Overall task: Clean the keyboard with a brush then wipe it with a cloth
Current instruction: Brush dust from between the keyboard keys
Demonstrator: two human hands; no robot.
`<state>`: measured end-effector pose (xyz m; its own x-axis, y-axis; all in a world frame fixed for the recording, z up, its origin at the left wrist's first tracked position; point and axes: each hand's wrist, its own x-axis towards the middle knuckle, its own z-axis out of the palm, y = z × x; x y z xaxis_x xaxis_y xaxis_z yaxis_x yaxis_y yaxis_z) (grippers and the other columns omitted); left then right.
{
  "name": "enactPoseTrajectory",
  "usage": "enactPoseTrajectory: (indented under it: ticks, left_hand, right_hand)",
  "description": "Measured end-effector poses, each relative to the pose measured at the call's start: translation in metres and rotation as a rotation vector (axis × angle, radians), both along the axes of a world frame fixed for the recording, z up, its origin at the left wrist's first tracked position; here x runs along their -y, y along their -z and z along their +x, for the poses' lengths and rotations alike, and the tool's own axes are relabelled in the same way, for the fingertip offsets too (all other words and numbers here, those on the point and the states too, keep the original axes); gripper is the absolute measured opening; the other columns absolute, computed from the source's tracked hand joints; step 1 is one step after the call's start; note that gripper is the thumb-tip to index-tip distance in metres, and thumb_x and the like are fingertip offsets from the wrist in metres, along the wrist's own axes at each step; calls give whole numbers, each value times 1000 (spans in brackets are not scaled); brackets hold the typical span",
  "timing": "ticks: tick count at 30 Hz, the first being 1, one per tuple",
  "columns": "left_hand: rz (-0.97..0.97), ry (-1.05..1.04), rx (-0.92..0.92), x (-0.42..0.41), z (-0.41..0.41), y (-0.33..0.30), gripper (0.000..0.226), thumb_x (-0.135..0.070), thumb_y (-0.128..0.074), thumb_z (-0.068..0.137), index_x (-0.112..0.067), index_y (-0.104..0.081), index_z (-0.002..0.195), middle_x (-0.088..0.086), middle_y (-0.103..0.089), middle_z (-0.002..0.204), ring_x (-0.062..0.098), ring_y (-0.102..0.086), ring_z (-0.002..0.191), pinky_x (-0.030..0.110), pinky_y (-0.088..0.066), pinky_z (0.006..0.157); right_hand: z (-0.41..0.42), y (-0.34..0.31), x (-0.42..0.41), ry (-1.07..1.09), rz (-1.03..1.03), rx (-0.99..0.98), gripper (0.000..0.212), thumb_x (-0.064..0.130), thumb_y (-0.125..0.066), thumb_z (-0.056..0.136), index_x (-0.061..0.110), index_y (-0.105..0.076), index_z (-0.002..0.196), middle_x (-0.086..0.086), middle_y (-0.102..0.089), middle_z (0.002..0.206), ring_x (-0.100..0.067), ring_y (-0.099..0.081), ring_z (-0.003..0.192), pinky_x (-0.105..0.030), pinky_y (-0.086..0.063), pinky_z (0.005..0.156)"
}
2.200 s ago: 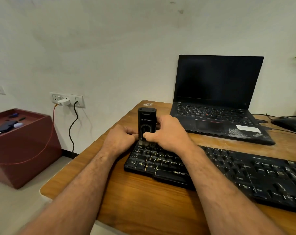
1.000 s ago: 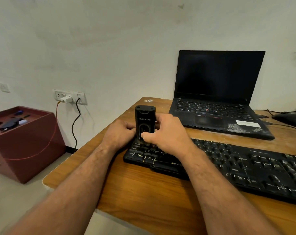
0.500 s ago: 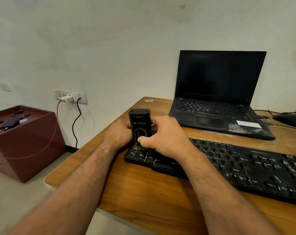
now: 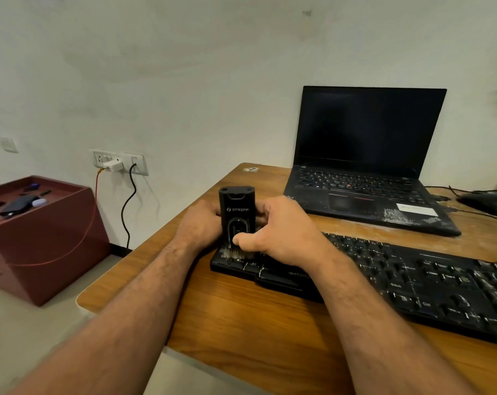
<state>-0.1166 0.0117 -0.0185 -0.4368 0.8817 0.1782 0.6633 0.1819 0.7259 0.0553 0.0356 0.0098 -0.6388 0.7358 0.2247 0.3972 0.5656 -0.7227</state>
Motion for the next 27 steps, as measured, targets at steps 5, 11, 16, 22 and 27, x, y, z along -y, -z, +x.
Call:
enactPoseTrajectory:
  ticks: [5,11,16,22,27]
  left_hand:
    - [13,3,29,0,2,-1,22,-24,-67,89,-16,-64,69,-1,-66,69,20,-63,67,25,-46,59]
    - [3,-5,34,0,2,0,25,-29,-69,88,-24,-68,64,-1,-71,69,17,-67,71,31,-55,69]
    - [15,-6,21,0,2,0,26,-24,-66,89,-24,-67,63,-5,-68,67,14,-64,68,26,-50,63]
    - [11,7,72,0,1,1,17,-26,-72,84,-16,-75,71,2,-74,70,23,-70,75,35,-58,72]
    - [-8,1,124,-4,-4,6,11,-26,-69,89,-24,-79,85,-4,-76,78,16,-72,81,42,-57,89]
  right_hand:
    - [4,-4,-1,-44,-61,-11,29,21,-83,76,25,-76,104,12,-78,92,-1,-73,85,-30,-60,84]
    - [1,1,-8,81,73,-9,27,30,-81,76,31,-73,101,12,-76,88,-4,-70,78,-33,-60,77]
    - [-2,7,-11,42,53,-12,33,29,-81,77,29,-74,108,13,-76,93,-1,-70,84,-28,-59,80]
    - [-4,2,-18,44,-3,-44,33,26,-83,76,26,-74,108,13,-76,95,1,-71,86,-23,-59,78]
    - [-8,2,-27,190,84,-38,31,30,-82,76,25,-71,104,10,-72,86,-5,-68,78,-23,-54,64]
